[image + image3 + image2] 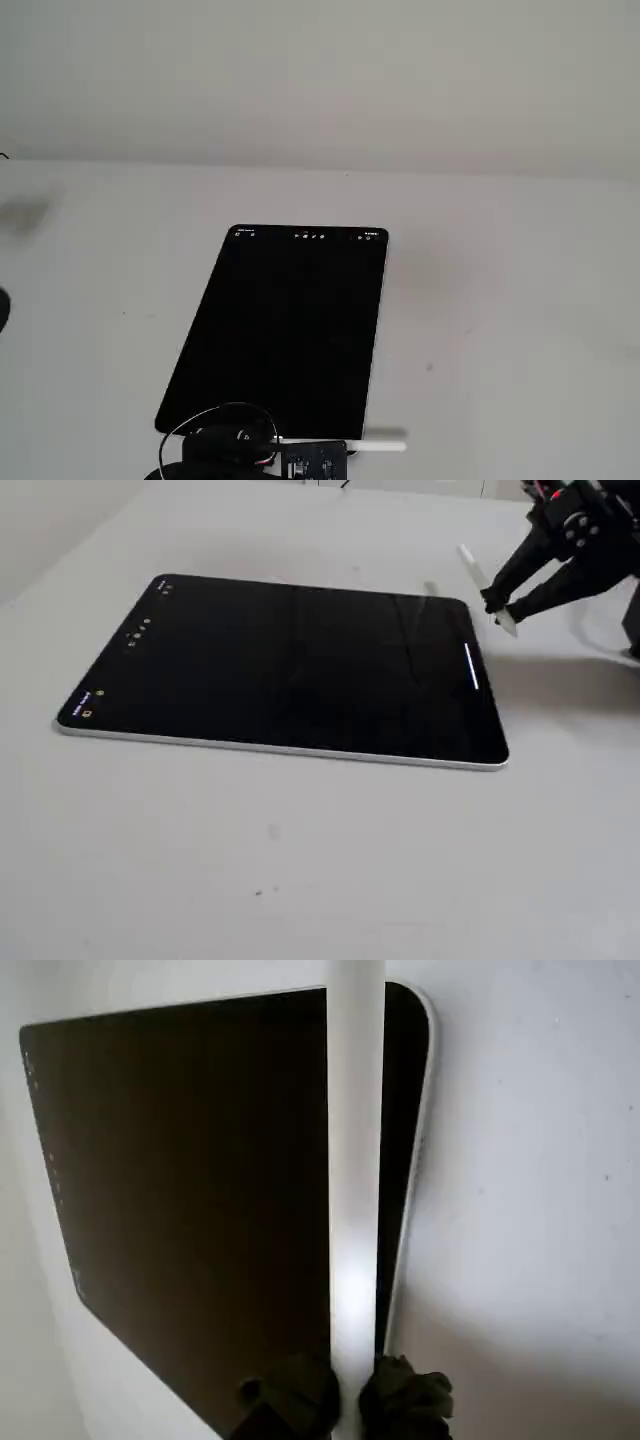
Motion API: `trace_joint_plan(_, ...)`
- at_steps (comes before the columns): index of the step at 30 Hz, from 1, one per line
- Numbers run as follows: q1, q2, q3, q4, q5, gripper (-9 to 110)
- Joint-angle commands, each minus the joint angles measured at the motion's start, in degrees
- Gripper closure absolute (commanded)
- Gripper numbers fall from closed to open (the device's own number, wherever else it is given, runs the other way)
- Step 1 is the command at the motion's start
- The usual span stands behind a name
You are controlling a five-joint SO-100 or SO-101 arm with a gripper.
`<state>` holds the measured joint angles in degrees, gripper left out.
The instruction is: Draw a line in the middle of the ipad using the apple pencil
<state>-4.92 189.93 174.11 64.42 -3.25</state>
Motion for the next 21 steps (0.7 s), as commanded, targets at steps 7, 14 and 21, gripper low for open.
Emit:
trace_joint_plan(7, -0.62, 0.53, -0.35, -0.18, -0.97, 101)
trace_joint_plan(14, -0.62, 0.53, -0.35, -0.18, -0.97, 101)
trace_joint_plan(21, -0.62, 0.53, 0.09, -1.93, -3.96, 101)
